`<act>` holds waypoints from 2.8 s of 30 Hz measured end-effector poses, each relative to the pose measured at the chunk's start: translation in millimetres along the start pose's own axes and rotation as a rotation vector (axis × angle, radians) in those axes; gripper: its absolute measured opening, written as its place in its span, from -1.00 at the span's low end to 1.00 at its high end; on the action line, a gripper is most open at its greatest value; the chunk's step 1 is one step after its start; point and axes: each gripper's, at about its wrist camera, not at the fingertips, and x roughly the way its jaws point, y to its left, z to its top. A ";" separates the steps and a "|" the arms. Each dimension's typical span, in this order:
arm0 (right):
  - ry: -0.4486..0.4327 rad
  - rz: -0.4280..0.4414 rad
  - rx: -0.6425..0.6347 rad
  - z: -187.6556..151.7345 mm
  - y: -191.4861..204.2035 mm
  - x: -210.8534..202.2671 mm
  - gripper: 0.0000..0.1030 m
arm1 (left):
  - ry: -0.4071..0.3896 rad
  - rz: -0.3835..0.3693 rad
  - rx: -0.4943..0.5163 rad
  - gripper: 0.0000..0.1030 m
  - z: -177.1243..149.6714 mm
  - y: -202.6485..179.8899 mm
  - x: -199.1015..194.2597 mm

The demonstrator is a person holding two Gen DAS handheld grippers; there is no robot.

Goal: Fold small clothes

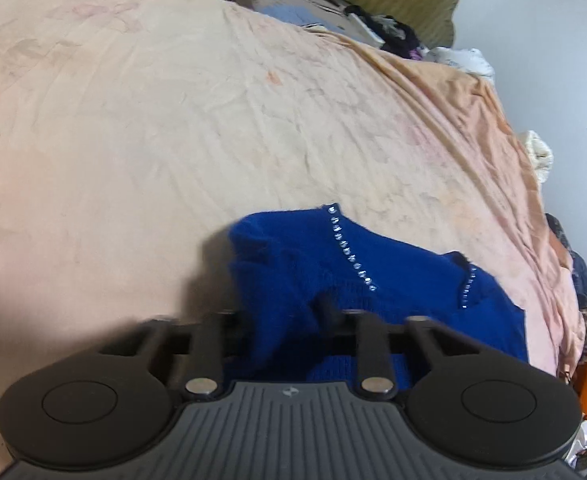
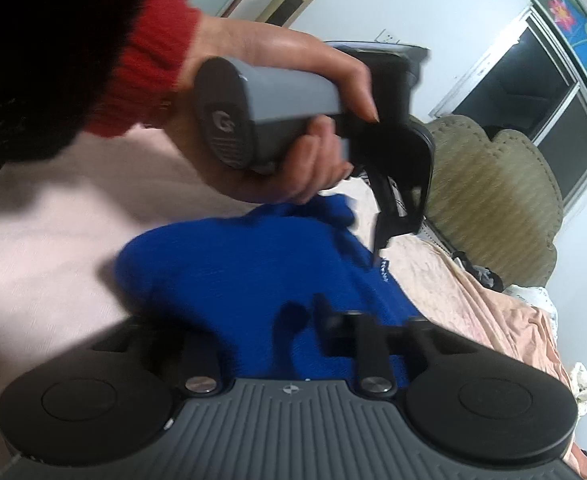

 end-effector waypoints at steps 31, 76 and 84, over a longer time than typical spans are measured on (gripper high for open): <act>-0.091 -0.101 0.755 -163.7 -205.9 -116.1 -0.95 | -0.087 0.235 0.377 -0.72 -53.1 -297.3 50.5; -0.007 0.195 1.629 -336.2 -272.0 -121.3 -0.08 | -0.235 0.271 0.449 0.59 -164.2 -223.5 -12.2; 0.039 0.172 1.599 -331.8 -272.9 -113.1 -0.75 | -0.156 0.250 0.501 0.59 -208.7 -206.3 -18.4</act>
